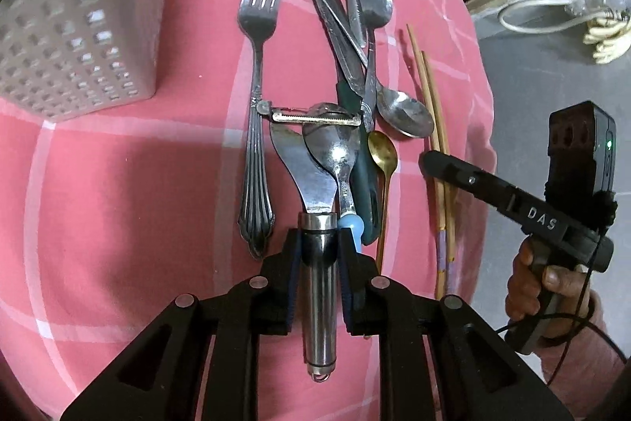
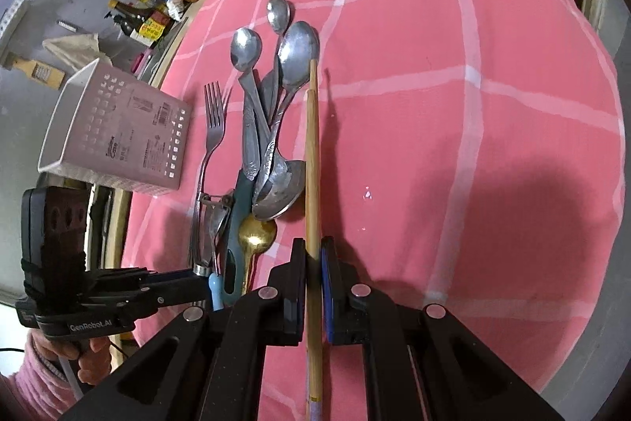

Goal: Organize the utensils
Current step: 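Lift the peeler with the left tool while the right tool lifts the chopsticks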

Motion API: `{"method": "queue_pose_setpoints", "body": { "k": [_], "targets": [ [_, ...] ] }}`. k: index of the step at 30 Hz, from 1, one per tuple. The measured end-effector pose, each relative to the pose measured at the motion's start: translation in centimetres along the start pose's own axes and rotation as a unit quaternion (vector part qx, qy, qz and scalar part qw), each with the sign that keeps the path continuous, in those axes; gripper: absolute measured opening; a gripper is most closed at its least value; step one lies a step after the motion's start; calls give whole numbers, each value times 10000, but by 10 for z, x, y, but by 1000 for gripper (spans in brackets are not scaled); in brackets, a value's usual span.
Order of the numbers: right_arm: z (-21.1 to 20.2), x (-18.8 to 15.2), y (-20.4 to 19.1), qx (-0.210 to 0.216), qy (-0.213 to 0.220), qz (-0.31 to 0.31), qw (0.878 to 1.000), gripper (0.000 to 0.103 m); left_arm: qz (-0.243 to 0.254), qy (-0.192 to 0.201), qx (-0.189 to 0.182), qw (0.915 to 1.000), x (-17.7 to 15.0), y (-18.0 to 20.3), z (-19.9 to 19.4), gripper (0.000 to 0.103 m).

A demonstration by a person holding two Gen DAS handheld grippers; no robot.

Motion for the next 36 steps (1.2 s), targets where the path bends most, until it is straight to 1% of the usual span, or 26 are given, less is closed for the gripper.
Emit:
{"method": "queue_pose_setpoints", "body": {
  "k": [1, 3, 6, 9, 10, 12, 13, 16, 18, 19, 20, 21, 22, 23, 24, 25, 26, 27, 28, 29, 30, 31, 33, 34, 35, 36],
  "targets": [
    [-2, 0, -1, 8, 36, -5, 10000, 7, -7, 108, -7, 9999, -1, 1, -1, 14],
    [-11, -1, -6, 7, 197, -99, 9998, 7, -48, 328, -150, 9993, -9, -1, -7, 14],
    [-24, -4, -14, 18, 404, -223, 9989, 7, 93, 850, -128, 9963, -19, 7, -20, 14],
    [-29, -7, -19, -15, 556, -343, 9979, 7, 260, 1047, 86, 9941, -31, 12, -29, 14],
    [-32, -7, -21, 22, 660, -370, 9971, 7, 334, 1206, 176, 9920, -33, 15, -34, 14],
    [-38, -6, -26, 5, 825, -425, 9957, 7, 627, 1464, 505, 9859, -35, 20, -42, 14],
    [-40, -6, -28, -14, 892, -475, 9949, 7, 805, 1592, 729, 9813, -33, 24, -44, 14],
    [-38, -5, -33, -99, 892, -616, 9941, 7, 1073, 1504, 1237, 9750, -29, 29, -37, 14],
    [-38, -5, -35, -100, 892, -645, 9939, 7, 1277, 1346, 1625, 9691, -30, 28, -30, 14],
    [-38, -5, -35, -102, 893, -647, 9939, 7, 1422, 1153, 1792, 9666, -30, 29, -22, 14],
    [-37, -6, -35, -105, 887, -650, 9939, 7, 1476, 960, 1805, 9677, -30, 29, -13, 14],
    [-36, -7, -34, -103, 871, -637, 9941, 7, 1445, 791, 1713, 9714, -32, 26, -4, 14],
    [-36, -8, -34, -102, 857, -624, 9943, 7, 1355, 735, 1582, 9753, -33, 21, 0, 14],
    [-35, -9, -32, -106, 835, -605, 9946, 7, 1186, 702, 1406, 9804, -33, 19, 6, 14],
    [-36, -10, -32, -106, 824, -594, 9948, 7, 1087, 697, 1351, 9824, -33, 14, 6, 14],
    [-36, -12, -31, -109, 810, -578, 9950, 7, 936, 722, 1335, 9840, -32, 11, 7, 14],
    [-36, -14, -29, -112, 796, -560, 9952, 7, 873, 808, 1402, 9830, -31, 10, 4, 14],
    [-36, -15, -28, -119, 789, -553, 9953, 7, 975, 951, 1621, 9773, -30, 11, -2, 14],
    [-37, -16, -28, -126, 786, -551, 9953, 7, 1246, 1172, 2017, 9644, -30, 15, -10, 14],
    [-37, -18, -26, -135, 775, -548, 9954, 7, 1541, 1337, 2433, 9483, -29, 20, -15, 14],
    [-36, -19, -25, -137, 761, -542, 9955, 7, 1885, 1419, 2855, 9289, -28, 26, -16, 14],
    [-35, -20, -24, -135, 738, -528, 9958, 7, 1986, 1341, 2968, 9244, -23, 28, -13, 14],
    [-32, -20, -23, -125, 704, -485, 9963, 7, 1636, 1127, 2543, 9465, -21, 21, -4, 14],
    [-32, -19, -23, -118, 702, -471, 9963, 7, 1358, 1095, 2288, 9577, -19, 18, -3, 14],
    [-32, -19, -23, -104, 724, -464, 9962, 7, 1293, 1178, 2306, 9572, -18, 16, -7, 14],
    [-33, -18, -24, -97, 749, -483, 9960, 7, 1344, 1389, 2468, 9496, -15, 17, -15, 14]
  ]
}}
Point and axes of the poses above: each gripper's, at about its wrist camera, not at the fingertips, and z roughly the way its jaws point, y to its right, x to its top, the point moved 8 cm from there along z, roughly the way its jaws point, and after that the axes turned 1 degree about -y, right-handed, at the moved point
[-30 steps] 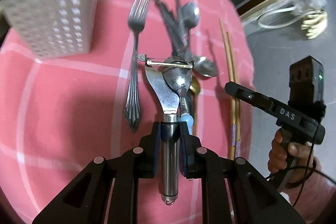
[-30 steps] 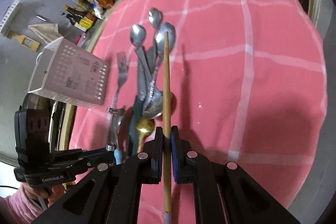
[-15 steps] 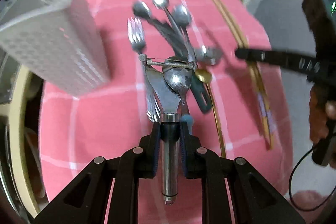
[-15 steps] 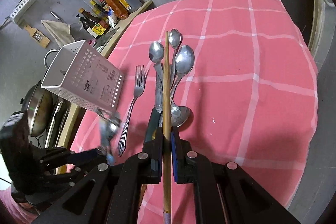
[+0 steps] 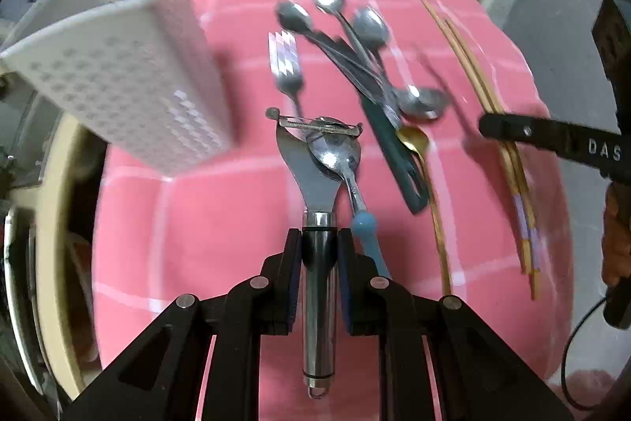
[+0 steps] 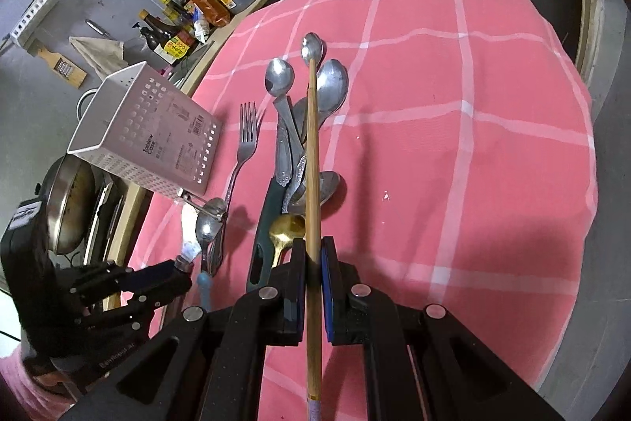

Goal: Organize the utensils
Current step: 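Lift the peeler with the left tool while the right tool lifts the chopsticks, then carry the peeler and chopsticks over the white caddy and release both inside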

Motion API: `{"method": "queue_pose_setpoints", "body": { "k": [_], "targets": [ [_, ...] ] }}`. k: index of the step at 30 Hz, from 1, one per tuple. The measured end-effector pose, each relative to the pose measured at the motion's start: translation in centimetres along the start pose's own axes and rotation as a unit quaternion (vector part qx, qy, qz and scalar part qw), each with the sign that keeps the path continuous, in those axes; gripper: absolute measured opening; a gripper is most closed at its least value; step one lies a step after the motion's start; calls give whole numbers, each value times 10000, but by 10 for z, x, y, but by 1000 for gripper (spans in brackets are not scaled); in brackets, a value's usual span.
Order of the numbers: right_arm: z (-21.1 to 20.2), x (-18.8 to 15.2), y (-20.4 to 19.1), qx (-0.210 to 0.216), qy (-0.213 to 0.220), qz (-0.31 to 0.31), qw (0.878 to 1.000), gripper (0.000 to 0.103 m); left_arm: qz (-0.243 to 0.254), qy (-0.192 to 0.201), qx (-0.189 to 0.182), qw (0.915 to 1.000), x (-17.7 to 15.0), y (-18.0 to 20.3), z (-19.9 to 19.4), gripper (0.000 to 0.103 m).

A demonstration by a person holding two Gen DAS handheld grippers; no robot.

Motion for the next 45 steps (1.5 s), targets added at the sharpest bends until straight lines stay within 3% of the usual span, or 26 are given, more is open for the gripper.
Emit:
{"method": "queue_pose_setpoints", "body": {
  "k": [4, 7, 11, 14, 23, 27, 30, 35, 40, 43, 45],
  "targets": [
    [-3, 7, -5, 50, 163, -76, 9998, 7, 170, 565, 225, 9980, 13, -1, -26, 14],
    [-15, 18, -15, 221, 577, -150, 9980, 7, 152, 1056, 401, 9935, 21, -3, -44, 14],
    [-38, 34, -39, 321, 1200, -552, 9907, 7, 465, 1904, 858, 9768, 35, 6, -73, 14],
    [-46, 42, -51, 321, 1369, -757, 9872, 7, 994, 2097, 1253, 9646, 41, 12, -78, 14],
    [-55, 47, -50, 314, 1581, -804, 9836, 7, 452, 2360, 728, 9680, 54, -4, -95, 14],
    [-68, 56, -58, 462, 1882, -798, 9778, 7, -72, 2781, 308, 9600, 58, -16, -127, 14],
    [-79, 72, -71, 653, 2190, -808, 9702, 7, -470, 3243, 134, 9447, 73, -32, -153, 14],
    [-93, 114, -120, 1165, 2869, -945, 9461, 7, -1107, 4120, 117, 9044, 102, -78, -208, 14],
    [-84, 153, -170, 1735, 3401, -877, 9201, 7, -1638, 4667, 19, 8691, 121, -128, -228, 14],
    [-68, 169, -195, 1926, 3647, -958, 9059, 7, -1735, 4874, -88, 8558, 126, -149, -225, 14],
    [-53, 176, -208, 1948, 3754, -1057, 9000, 7, -1780, 4896, -143, 8534, 126, -159, -215, 14]
  ]
}}
Point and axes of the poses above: each gripper's, at about its wrist camera, not at the fingertips, and z roughly the way its jaws point, y to its right, x to its top, the point moved 8 cm from there along z, roughly the way its jaws point, and after that the axes turned 1 degree about -y, right-handed, at the moved point
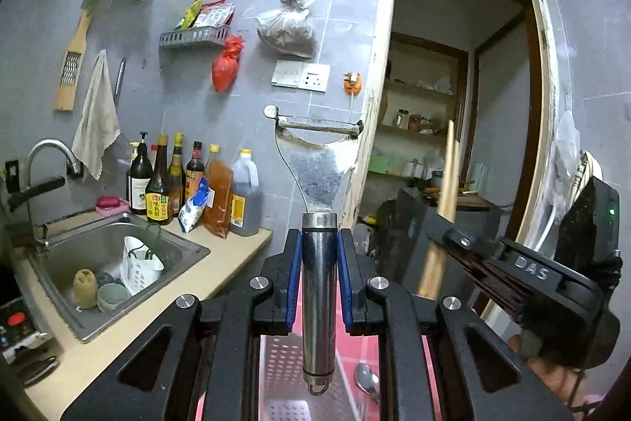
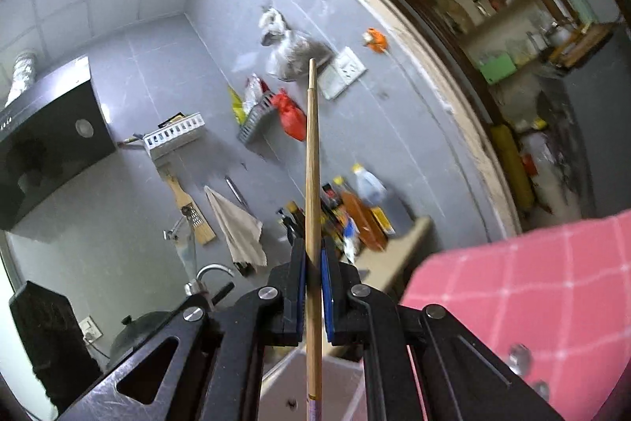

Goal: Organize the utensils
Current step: 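Carry the peeler and chopsticks over the white caddy and release both inside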

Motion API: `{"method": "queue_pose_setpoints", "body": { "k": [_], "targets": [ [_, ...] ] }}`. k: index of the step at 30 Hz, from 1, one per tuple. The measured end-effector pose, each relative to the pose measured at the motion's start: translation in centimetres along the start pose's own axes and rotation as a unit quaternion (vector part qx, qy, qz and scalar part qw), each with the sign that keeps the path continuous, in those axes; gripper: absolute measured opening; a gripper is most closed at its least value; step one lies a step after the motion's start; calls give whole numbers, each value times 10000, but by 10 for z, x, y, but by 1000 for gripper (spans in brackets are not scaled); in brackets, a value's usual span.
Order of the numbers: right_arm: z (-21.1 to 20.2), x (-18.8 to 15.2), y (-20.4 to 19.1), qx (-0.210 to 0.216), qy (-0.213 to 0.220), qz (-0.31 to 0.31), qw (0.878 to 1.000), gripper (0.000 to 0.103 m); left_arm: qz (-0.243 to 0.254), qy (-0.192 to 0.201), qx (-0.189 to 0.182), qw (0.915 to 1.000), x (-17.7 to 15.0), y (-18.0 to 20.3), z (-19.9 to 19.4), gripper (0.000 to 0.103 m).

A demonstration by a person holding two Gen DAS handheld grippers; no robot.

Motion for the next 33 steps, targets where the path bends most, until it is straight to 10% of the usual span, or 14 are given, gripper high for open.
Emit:
{"method": "queue_pose_setpoints", "body": {
  "k": [33],
  "targets": [
    [34, -110, 14, 179, -1195, -1085, 9867, 11, 90, -737, -240, 9970, -80, -25, 11, 15]
  ]
}}
Point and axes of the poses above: each gripper's, at about its wrist camera, not at the fingertips, and z roughly the way its jaws point, y to its right, x to its top, the point moved 8 cm from there along z, roughly the way its jaws point, and after that the axes turned 1 degree about -y, right-handed, at the moved point
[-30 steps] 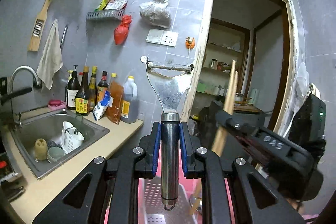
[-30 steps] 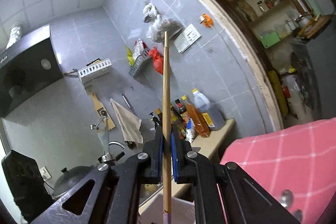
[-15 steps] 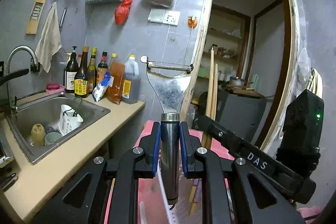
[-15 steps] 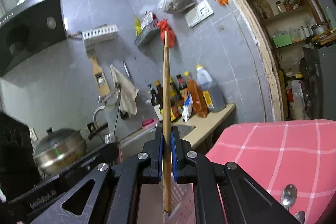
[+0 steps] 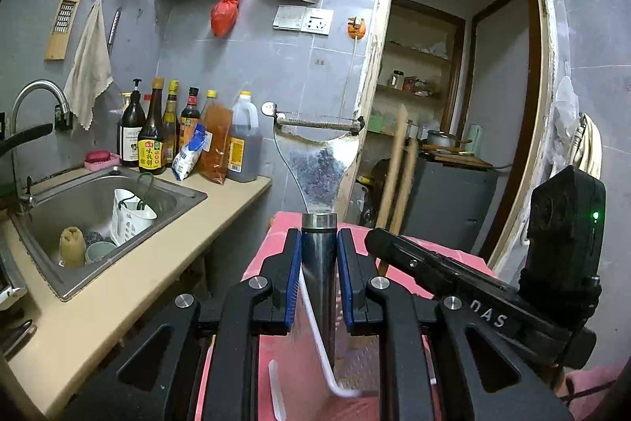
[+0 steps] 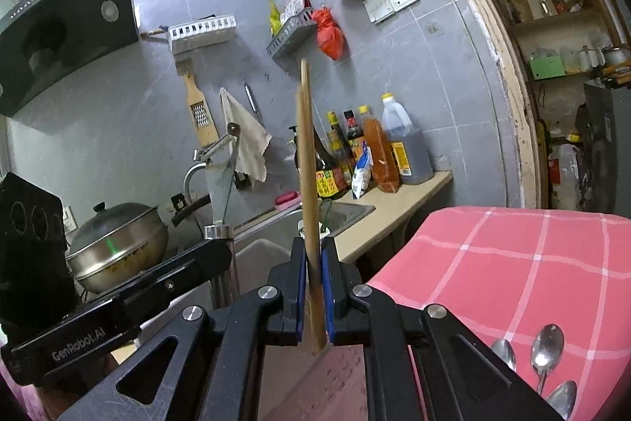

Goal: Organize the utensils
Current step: 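Carry the peeler and chopsticks over the white caddy and release both inside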

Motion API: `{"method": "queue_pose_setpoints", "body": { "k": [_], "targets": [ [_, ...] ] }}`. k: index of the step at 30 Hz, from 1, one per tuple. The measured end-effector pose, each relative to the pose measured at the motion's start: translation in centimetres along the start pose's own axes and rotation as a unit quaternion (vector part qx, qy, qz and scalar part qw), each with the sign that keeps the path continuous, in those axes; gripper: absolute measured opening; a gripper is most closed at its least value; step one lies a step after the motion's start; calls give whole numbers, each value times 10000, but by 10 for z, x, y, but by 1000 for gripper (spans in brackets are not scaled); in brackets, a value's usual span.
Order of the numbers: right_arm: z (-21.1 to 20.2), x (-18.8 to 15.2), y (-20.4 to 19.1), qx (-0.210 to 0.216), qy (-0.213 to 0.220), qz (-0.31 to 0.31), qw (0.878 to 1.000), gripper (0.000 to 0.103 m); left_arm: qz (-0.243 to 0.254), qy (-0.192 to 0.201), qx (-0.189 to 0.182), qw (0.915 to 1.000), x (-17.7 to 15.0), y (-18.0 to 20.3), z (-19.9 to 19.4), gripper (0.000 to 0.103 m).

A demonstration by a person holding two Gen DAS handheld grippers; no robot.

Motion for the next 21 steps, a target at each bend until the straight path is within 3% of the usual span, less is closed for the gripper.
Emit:
{"method": "queue_pose_setpoints", "body": {
  "k": [2, 3, 12, 15, 21],
  "targets": [
    [-5, 1, 1, -26, -33, 35, 10000, 25, -6, -25, -27, 10000, 0, 0, -2, 15],
    [-7, 2, 2, -27, -50, 57, 10000, 27, -28, -26, -33, 10000, 0, 0, -2, 16],
    [-44, 24, 4, -389, 98, 103, 9991, 33, -155, 40, -26, 9999, 8, 4, -17, 27],
    [-67, 28, 8, -704, 195, 200, 9971, 41, -189, 92, 10, 9998, 12, 9, -28, 41],
    [-130, 8, 28, -1738, -46, 496, 9835, 72, 0, 156, 93, 9998, 10, 36, -59, 68]
  ]
}}
Point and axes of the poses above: each gripper's, at about its wrist camera, not at the fingertips, and z roughly the way its jaws point, y to its right, x to its top, the point moved 8 cm from there along z, roughly the way its jaws point, and after that the axes turned 1 degree about -y, right-handed, at the moved point
